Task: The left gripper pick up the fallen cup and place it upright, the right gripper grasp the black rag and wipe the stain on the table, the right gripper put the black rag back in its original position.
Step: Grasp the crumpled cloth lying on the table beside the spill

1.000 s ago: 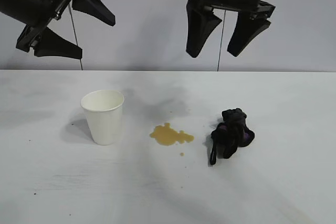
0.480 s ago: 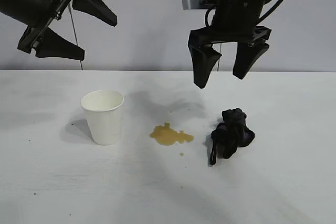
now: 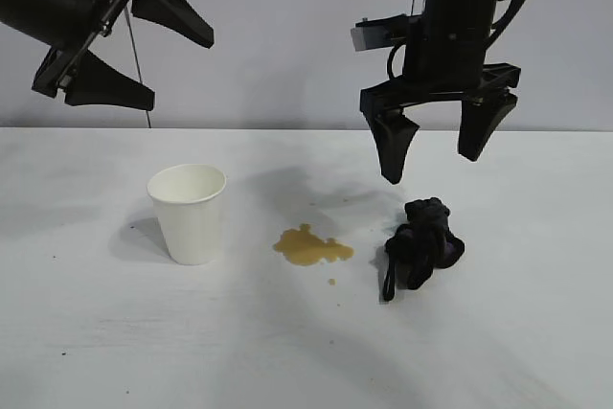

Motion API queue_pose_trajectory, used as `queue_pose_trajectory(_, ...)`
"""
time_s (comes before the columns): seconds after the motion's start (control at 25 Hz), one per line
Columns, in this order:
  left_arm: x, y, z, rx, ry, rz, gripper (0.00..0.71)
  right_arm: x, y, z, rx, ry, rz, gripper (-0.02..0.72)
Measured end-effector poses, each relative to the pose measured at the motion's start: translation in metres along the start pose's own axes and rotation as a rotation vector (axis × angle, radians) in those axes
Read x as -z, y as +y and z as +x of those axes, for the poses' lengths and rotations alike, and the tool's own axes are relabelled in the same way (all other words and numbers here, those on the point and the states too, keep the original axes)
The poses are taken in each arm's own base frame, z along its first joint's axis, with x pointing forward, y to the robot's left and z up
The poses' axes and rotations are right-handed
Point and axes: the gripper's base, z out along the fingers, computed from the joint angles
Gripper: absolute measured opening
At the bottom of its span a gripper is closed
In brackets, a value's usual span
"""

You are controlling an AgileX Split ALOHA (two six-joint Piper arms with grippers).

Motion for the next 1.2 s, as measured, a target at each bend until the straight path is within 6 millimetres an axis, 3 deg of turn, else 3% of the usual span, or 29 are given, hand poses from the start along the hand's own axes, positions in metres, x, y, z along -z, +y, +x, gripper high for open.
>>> queue_pose_trajectory(0.28, 0.000, 0.000, 0.000, 0.001, 0.000, 0.000, 0.659, -0.018, 0.000, 0.008, -0.005, 0.030, 0.005, 0.663)
queue_pose_trajectory(0.44, 0.000, 0.000, 0.000, 0.001, 0.001, 0.001, 0.659, -0.021, -0.012, 0.006, -0.049, -0.002, 0.010, 0.663)
queue_pose_trajectory(0.56, 0.000, 0.000, 0.000, 0.001, 0.003, 0.003, 0.659, -0.034, -0.023, 0.009, -0.088, 0.026, -0.013, 0.663)
queue_pose_trajectory(0.72, 0.000, 0.000, 0.000, 0.002, 0.002, 0.003, 0.659, -0.050, -0.023, 0.016, -0.113, 0.071, -0.050, 0.661)
queue_pose_trajectory(1.04, 0.000, 0.000, 0.000, 0.002, 0.002, 0.004, 0.659, -0.051, -0.020, 0.014, -0.129, 0.050, -0.077, 0.657)
queue_pose_trajectory(1.12, 0.000, 0.000, 0.000, 0.002, 0.002, 0.004, 0.659, -0.051, -0.019, 0.013, -0.134, 0.041, -0.097, 0.617)
queue_pose_trajectory(1.2, 0.000, 0.000, 0.000, 0.002, 0.002, 0.004, 0.659, -0.051, -0.017, 0.012, -0.145, 0.028, -0.115, 0.524)
